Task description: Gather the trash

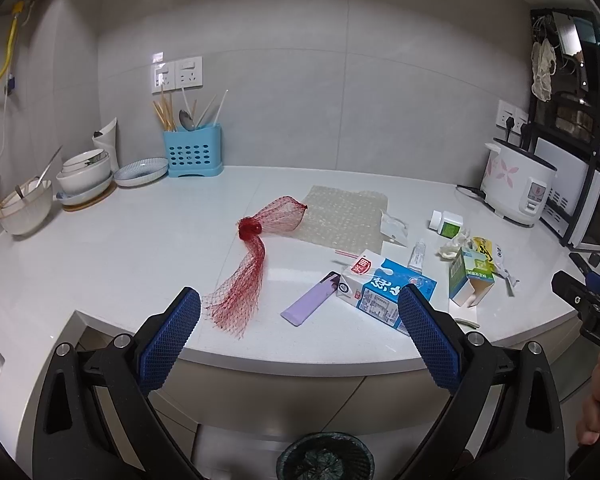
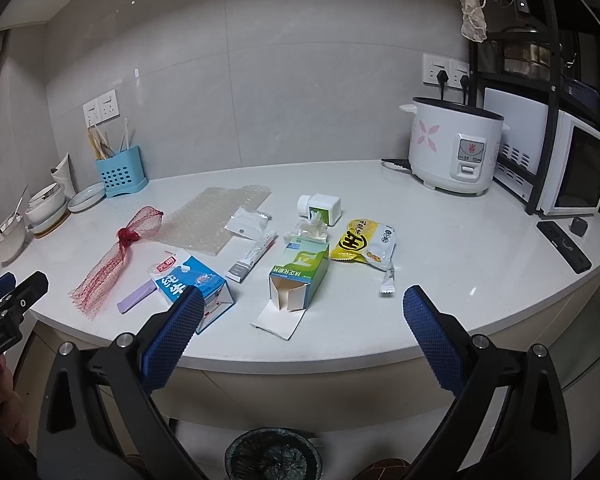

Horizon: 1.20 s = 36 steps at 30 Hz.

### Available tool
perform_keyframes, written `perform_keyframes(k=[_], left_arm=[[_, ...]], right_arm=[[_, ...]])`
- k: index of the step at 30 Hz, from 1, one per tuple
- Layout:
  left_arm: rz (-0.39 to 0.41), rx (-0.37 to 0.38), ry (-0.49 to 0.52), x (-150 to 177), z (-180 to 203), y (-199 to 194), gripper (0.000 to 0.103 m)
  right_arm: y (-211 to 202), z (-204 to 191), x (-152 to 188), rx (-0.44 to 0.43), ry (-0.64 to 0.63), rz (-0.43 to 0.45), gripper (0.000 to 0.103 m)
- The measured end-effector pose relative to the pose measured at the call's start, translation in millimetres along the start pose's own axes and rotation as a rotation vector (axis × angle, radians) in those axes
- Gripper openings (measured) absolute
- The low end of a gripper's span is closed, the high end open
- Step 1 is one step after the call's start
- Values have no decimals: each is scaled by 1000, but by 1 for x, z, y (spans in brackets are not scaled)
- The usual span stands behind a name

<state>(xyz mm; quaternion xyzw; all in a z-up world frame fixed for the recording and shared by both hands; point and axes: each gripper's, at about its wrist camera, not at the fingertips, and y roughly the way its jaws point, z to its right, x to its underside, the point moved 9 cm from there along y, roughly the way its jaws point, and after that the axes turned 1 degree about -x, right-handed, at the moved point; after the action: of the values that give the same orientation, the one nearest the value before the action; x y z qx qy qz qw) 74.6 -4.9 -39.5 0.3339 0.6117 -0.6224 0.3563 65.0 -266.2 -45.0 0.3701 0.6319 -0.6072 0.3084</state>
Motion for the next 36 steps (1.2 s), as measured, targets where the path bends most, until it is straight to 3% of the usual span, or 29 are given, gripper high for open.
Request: perform_keyframes(k=[12,27,36], left_arm=[[-35,-14,-16,-13,-11,33,97],[-220,-94,-91,-39,-67,184,97],[-309,-136,-80,-55,-78,269,96]], right_arm=[[32,-7,-10,-4,-15,-35,96],[145,-19,-5,-38,-44,-236,96],[183,-19,6,-56,-18,-346,92]])
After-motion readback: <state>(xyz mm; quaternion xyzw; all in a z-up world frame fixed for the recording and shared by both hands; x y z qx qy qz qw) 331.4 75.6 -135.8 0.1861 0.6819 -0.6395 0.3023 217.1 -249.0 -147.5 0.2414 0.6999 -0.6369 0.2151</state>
